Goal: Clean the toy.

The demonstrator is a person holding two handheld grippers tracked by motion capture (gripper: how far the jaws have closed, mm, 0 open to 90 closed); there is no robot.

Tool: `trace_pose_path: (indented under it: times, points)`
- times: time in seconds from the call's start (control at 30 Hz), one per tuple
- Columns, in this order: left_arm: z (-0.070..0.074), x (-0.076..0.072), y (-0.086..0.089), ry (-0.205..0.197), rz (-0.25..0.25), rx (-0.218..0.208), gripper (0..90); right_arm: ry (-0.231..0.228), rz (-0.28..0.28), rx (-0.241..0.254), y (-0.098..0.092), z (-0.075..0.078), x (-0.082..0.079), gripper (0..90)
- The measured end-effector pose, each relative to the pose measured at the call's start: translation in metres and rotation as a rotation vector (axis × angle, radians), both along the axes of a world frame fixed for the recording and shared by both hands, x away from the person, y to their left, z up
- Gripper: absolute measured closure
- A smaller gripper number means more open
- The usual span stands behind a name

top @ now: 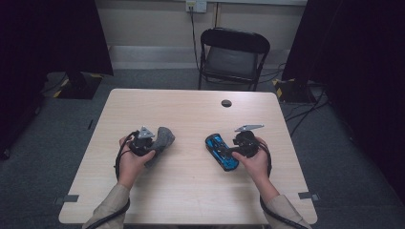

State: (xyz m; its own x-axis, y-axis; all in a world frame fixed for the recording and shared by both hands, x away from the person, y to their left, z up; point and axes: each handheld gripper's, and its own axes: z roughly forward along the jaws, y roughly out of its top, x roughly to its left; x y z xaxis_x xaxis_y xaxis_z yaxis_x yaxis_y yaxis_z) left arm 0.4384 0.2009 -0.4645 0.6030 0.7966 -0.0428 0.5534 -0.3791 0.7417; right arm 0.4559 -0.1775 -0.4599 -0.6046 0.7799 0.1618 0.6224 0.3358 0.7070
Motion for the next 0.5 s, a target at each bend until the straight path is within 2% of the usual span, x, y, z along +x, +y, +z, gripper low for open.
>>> trace_pose_path:
  times: [0.13,0.17,0.23,0.5]
  points:
    - [0.001,0.014,0.0,0.001,0.024,-0.013,66.9,0.001,0.001,0.004,-0.005,0.002,-0.001,24.0]
    - [0.002,0.017,0.0,0.004,0.026,-0.002,66.9,-0.004,-0.003,0.004,-0.006,0.003,-0.002,24.0]
    - [0.001,0.022,0.0,0.012,0.037,-0.029,66.8,-0.002,-0.001,0.011,-0.009,0.003,-0.002,23.6]
    - [-0.013,0.029,0.0,0.034,0.057,-0.008,64.6,0.0,0.006,0.023,-0.018,0.001,-0.004,23.0]
